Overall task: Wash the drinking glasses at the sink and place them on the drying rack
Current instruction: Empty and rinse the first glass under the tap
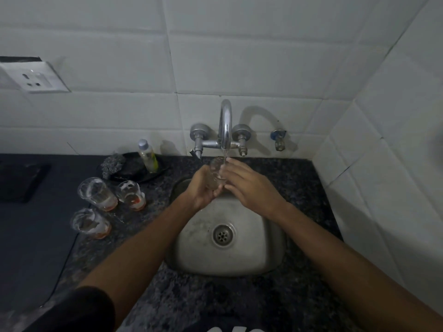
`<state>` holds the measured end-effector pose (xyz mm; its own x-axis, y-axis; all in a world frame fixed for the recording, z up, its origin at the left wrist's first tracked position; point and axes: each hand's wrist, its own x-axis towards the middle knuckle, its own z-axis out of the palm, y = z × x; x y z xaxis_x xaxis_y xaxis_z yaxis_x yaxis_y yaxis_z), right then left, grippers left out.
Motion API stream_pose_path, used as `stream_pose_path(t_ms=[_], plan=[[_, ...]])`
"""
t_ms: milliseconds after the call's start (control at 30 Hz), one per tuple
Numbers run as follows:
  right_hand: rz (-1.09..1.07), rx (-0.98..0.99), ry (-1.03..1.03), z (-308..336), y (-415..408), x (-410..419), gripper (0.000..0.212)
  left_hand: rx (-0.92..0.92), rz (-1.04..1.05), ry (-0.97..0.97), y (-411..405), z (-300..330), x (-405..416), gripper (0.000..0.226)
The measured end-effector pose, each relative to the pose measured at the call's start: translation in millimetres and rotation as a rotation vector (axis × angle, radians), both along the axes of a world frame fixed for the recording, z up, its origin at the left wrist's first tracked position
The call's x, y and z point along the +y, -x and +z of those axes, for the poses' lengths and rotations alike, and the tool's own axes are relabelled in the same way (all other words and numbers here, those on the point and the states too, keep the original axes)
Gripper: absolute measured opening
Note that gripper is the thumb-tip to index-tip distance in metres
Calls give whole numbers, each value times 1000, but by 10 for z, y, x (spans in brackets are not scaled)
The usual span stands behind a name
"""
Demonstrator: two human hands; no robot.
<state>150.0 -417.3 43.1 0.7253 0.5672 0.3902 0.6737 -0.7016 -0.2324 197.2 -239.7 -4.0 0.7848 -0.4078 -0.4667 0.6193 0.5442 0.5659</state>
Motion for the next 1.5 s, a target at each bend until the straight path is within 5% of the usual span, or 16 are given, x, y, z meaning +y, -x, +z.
stream_pose_path(t_ms=[100,233,367,600,767,867,1000,1200,1367,1500], plan=[[82,-68,111,33,-45,-39,30,-54,16,60,7,13,-20,39],[177,-194,203,130,-139,-67,43,-101,35,80,8,5,-7,38],[172,73,344,235,-225,-13,36,-138,-41,53,31,20,-23,32],[486,-35,726,377,-467,-57,26,-33,-263,-275,-40,115,0,39],[310,52,691,367,-487,145,26,82,206,-57,-100,21,-162,22],[274,127,703,380,-510,173,34,75,89,-9,-95,-17,-136,45],[499,-72,756,275,-646,61,4,7,-263,-206,-178,111,-72,34],[125,106,757,228,-499,161,36,-23,135,22,-140,-151,-292,21],[488,-136,820,158,-656,-109,9,-38,-183,-44,-129,-148,-259,34],[205,72,725,160,-621,-22,25,58,94,18,-192,-55,-371,31]])
